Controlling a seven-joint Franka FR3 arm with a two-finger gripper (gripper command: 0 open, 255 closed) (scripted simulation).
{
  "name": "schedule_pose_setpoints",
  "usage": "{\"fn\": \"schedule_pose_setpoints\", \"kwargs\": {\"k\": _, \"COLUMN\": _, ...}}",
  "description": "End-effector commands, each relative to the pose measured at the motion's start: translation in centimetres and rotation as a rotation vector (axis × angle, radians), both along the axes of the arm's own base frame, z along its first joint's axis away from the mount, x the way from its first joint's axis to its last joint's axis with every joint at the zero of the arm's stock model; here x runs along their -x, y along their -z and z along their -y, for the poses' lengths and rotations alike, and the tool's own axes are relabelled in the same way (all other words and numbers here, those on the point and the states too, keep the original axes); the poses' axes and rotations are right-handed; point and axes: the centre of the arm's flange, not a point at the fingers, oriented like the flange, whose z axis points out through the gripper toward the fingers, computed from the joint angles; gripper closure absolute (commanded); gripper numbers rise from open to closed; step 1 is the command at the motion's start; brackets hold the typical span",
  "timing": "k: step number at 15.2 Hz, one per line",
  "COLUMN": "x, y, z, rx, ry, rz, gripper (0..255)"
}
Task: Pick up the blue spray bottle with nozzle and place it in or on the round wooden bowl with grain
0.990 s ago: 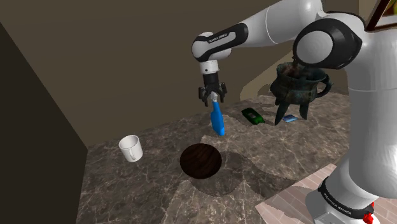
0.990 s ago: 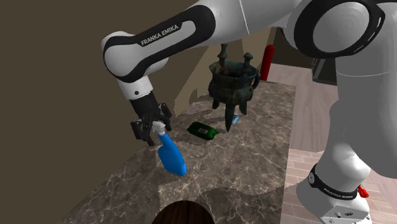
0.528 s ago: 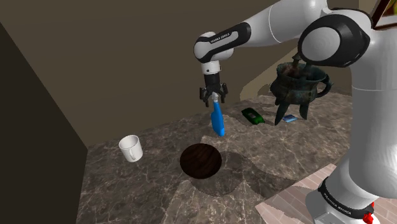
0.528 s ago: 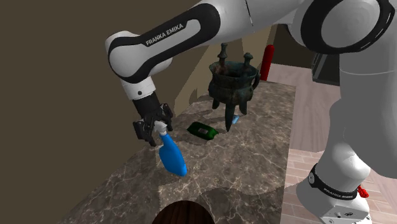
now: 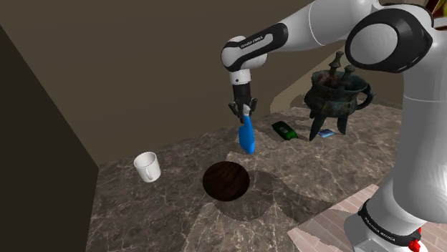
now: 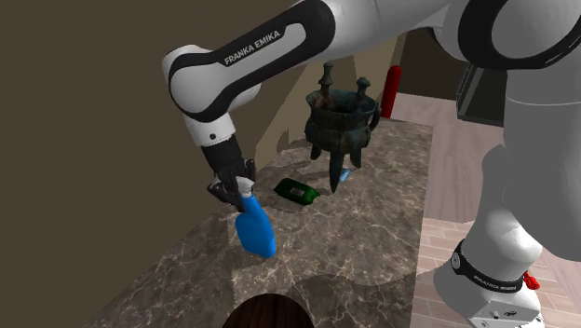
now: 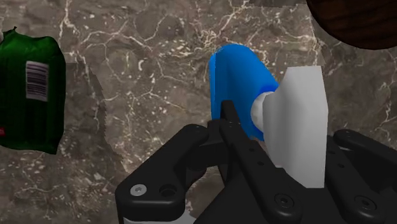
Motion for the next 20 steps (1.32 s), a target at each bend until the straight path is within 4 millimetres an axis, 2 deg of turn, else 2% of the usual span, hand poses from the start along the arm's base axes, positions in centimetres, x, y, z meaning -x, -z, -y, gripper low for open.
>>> {"fn": "schedule_pose_setpoints", "kwargs": {"k": 1, "x": 0.8, "y": 6.0, "z": 0.5, "rx": 0.003, "ry": -0.002, "rz": -0.106, "gripper": 255}}
{"fn": "schedule_pose_setpoints", "kwargs": {"k": 3, "x": 1.1, "y": 4.9, "z": 0.4, "rx": 0.002, "ry": -0.002, "rz": -0.105, "gripper": 255}}
{"fn": "schedule_pose_setpoints", "kwargs": {"k": 4, "x": 1.5, "y": 5.2, "z": 0.3, "rx": 0.004, "ry": -0.002, "rz": -0.106, "gripper": 255}}
{"fn": "schedule_pose_setpoints", "kwargs": {"k": 5, "x": -1.2, "y": 6.4, "z": -0.4, "rx": 0.005, "ry": -0.004, "rz": -0.106, "gripper": 255}}
{"fn": "schedule_pose_setpoints", "kwargs": {"k": 20, "x": -1.2, "y": -1.5, "z": -0.4, "rx": 0.005, "ry": -0.004, "rz": -0.106, "gripper": 255}}
